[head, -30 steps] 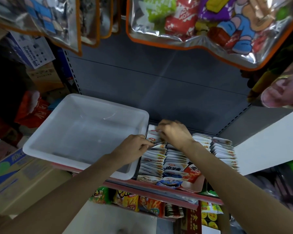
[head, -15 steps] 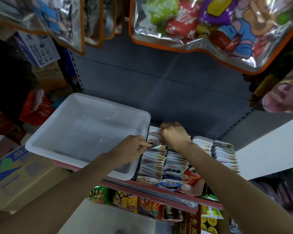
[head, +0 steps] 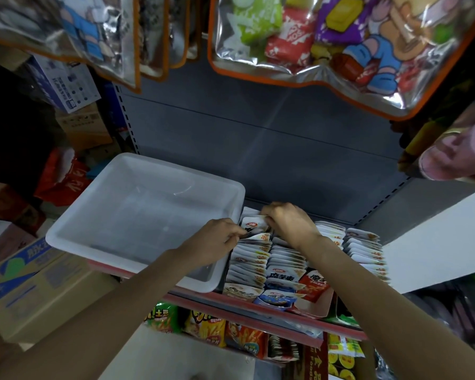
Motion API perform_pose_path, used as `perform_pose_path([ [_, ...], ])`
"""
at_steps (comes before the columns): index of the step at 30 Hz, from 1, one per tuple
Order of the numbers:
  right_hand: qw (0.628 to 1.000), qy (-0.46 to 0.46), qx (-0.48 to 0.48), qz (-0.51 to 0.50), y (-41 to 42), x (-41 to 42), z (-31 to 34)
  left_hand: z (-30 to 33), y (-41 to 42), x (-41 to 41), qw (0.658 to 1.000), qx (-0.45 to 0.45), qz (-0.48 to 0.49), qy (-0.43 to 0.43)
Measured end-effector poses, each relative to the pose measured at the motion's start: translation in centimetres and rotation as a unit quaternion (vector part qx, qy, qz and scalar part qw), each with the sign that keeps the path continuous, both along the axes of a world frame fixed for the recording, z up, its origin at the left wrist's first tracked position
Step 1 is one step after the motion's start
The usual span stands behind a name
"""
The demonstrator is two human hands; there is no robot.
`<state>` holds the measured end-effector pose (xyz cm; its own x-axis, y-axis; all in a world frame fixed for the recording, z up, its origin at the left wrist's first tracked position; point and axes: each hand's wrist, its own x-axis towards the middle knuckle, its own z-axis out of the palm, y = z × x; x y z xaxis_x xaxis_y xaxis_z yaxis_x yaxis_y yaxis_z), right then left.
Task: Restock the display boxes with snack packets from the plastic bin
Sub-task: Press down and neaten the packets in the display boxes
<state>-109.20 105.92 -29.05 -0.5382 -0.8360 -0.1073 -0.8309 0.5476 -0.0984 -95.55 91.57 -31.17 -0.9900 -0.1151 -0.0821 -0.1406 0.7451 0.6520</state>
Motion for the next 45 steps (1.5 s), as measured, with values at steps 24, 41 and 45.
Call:
perform_pose_path([
  [24,0.994,0.106,0.024,-0.024,1.6,1.3,0.9,0.5,1.5,-1.9,0.987,0.045,0.154,0.029],
  [41,0.99,-0.02,-0.139,-0.023,3.2,3.0,-0.3,0.2,1.3,-1.2,0.995,-0.006,0.067,0.069],
  [45,0.991,-0.006,-0.132,-0.02,2.4,3.1,-0.3,1.1,0.8,-1.8,0.999,-0.026,0.029,0.03],
])
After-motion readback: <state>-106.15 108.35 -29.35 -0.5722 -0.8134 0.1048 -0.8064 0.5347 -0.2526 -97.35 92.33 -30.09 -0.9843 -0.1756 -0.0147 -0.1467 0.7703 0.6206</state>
